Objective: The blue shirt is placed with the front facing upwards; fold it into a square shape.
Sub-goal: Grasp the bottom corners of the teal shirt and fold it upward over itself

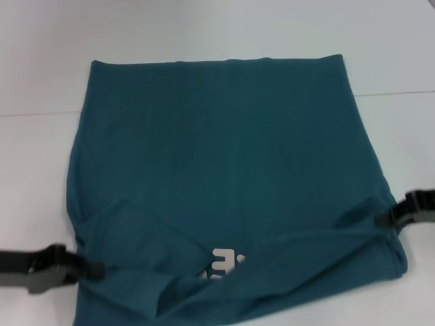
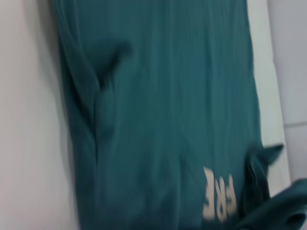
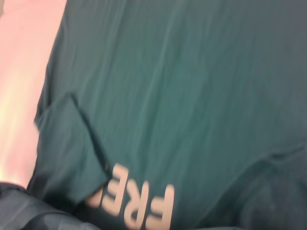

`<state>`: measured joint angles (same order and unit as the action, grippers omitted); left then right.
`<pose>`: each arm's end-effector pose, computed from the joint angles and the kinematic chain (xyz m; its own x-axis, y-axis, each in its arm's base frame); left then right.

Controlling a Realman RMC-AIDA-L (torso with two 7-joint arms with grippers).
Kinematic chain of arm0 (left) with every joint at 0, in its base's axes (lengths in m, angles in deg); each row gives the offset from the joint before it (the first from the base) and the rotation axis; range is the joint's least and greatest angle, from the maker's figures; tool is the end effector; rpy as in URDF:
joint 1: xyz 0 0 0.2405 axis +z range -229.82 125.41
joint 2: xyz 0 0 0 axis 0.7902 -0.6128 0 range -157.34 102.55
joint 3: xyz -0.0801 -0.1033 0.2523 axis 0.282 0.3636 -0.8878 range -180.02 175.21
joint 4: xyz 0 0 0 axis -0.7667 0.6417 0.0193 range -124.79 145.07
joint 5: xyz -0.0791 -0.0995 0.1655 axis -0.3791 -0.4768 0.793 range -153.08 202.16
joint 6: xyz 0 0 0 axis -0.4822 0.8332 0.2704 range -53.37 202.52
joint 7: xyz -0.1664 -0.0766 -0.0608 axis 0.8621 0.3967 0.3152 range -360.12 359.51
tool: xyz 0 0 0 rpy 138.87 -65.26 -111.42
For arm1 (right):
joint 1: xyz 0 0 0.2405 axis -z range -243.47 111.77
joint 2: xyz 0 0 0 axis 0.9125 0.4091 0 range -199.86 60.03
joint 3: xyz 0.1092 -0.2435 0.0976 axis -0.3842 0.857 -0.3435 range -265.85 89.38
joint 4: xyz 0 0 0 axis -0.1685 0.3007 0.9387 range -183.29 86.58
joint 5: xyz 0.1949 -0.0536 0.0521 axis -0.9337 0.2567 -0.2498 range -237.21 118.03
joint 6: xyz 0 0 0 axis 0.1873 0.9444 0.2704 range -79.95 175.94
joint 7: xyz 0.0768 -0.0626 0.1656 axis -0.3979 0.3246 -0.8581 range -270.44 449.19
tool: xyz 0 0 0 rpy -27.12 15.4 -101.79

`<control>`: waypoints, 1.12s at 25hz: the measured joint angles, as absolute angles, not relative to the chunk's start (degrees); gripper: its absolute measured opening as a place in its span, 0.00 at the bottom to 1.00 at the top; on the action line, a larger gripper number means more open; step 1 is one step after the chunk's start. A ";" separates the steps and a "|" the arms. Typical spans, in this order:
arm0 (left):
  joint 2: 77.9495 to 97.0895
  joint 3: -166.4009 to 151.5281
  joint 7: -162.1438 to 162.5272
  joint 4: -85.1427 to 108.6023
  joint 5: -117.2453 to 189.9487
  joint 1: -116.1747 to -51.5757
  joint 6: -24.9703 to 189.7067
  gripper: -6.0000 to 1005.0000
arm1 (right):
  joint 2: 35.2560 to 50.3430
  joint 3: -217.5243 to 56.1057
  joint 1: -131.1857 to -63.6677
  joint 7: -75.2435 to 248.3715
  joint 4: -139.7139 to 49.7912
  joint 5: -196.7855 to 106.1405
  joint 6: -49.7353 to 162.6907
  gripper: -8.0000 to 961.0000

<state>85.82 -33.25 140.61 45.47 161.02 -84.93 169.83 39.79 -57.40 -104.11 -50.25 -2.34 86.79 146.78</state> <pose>-0.3185 0.3377 -0.0296 -0.0013 0.9800 0.1991 0.9846 -0.0336 0.1716 0.3143 0.3757 0.0284 0.2209 -0.9584 -0.1808 -0.9737 -0.2062 -0.0968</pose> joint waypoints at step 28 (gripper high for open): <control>87.11 -33.06 143.46 42.56 154.72 -94.45 147.23 0.06 | 41.81 -54.84 -107.04 -57.17 -3.63 85.48 125.11 0.04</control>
